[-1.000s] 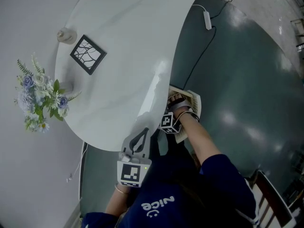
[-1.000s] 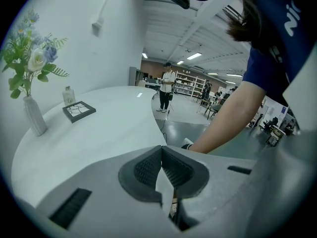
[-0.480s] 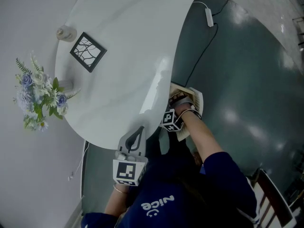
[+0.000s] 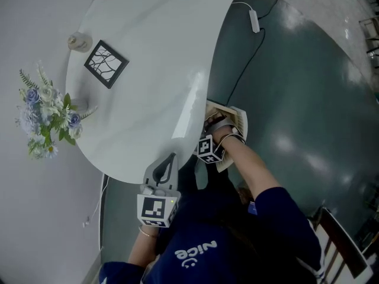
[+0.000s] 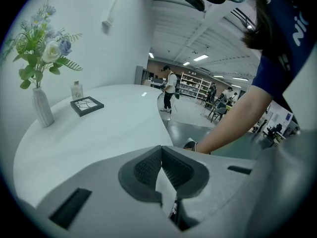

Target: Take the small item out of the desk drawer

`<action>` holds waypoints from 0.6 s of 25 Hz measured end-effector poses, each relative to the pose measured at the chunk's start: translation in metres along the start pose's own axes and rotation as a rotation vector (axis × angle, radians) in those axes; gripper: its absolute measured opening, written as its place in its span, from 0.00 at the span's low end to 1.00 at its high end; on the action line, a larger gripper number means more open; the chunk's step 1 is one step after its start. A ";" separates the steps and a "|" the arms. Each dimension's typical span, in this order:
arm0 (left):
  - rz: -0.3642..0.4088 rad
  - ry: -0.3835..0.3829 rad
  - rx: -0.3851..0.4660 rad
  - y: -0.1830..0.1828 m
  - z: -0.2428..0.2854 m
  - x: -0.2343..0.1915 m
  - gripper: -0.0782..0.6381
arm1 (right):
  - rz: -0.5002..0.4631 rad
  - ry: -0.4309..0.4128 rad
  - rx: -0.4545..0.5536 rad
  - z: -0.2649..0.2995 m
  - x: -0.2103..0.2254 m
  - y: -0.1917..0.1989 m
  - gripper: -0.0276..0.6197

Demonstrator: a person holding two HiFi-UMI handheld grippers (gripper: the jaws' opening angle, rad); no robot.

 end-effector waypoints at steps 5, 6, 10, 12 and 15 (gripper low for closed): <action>0.006 0.001 0.038 -0.005 -0.001 0.001 0.11 | -0.031 -0.002 0.036 -0.025 -0.007 0.005 0.26; 0.002 0.000 0.040 -0.005 -0.002 0.001 0.11 | -0.028 0.002 0.052 -0.031 -0.009 0.006 0.26; -0.013 0.000 0.047 -0.003 -0.002 0.004 0.11 | -0.007 0.009 0.087 -0.052 -0.014 0.011 0.26; -0.017 -0.001 0.059 -0.003 -0.003 0.005 0.11 | 0.010 0.015 0.109 -0.063 -0.016 0.014 0.26; -0.022 -0.006 0.079 -0.005 -0.003 0.005 0.11 | 0.052 0.035 0.162 -0.080 -0.020 0.018 0.26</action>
Point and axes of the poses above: the fingertips, and each gripper's own axes: z forward along the fingers, x to its right, y out of its underside, the point moved 8 cm from there along -z, backward along the fingers, and after that the axes turned 11 degrees about -y, right-handed, at the moved point
